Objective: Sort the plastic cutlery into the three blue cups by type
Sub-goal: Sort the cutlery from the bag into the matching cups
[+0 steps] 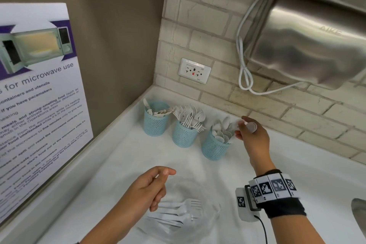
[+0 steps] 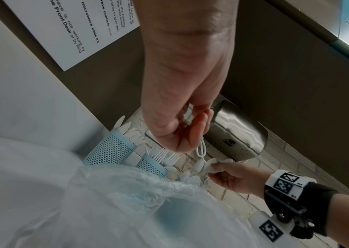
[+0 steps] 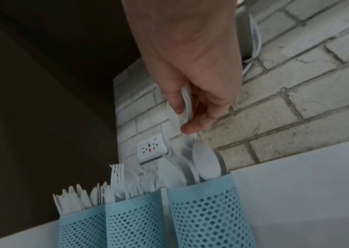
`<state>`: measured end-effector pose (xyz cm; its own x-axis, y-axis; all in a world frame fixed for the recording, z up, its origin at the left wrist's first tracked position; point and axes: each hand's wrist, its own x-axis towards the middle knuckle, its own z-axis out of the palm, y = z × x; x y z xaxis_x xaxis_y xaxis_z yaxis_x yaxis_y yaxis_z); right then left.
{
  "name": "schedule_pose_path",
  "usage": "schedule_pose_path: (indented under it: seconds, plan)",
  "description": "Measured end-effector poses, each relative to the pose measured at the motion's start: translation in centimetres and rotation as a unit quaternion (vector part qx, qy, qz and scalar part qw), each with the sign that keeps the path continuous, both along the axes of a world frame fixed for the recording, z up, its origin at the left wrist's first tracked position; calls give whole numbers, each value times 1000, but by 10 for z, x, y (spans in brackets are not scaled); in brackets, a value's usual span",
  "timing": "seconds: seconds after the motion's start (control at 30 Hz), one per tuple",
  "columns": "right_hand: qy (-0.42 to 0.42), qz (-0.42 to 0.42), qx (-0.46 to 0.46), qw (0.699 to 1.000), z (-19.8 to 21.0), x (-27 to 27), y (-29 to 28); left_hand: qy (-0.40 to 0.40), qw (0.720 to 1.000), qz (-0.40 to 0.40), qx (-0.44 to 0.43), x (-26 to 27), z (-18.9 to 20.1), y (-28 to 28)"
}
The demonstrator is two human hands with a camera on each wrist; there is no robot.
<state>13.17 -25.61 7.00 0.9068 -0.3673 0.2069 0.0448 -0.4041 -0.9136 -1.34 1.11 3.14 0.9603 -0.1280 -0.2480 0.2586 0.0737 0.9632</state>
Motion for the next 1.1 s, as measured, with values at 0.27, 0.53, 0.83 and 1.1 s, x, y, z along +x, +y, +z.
schedule_pose_path:
  seconds: [0.27,0.53,0.83,1.1]
  plan:
    - [2,-15,-101,995,-3,21,-5,0,1000,11,10,0,0,1]
    - [-2,-7,-155,988,-7,19,-7,-30,994,47,94,-3,-4,11]
    - [-19,20,-166,986,2,-4,5,-83,950,-14,301,-3,-27,21]
    - [-2,287,-176,942,-17,-82,74,22,883,-137,448,-11,-37,15]
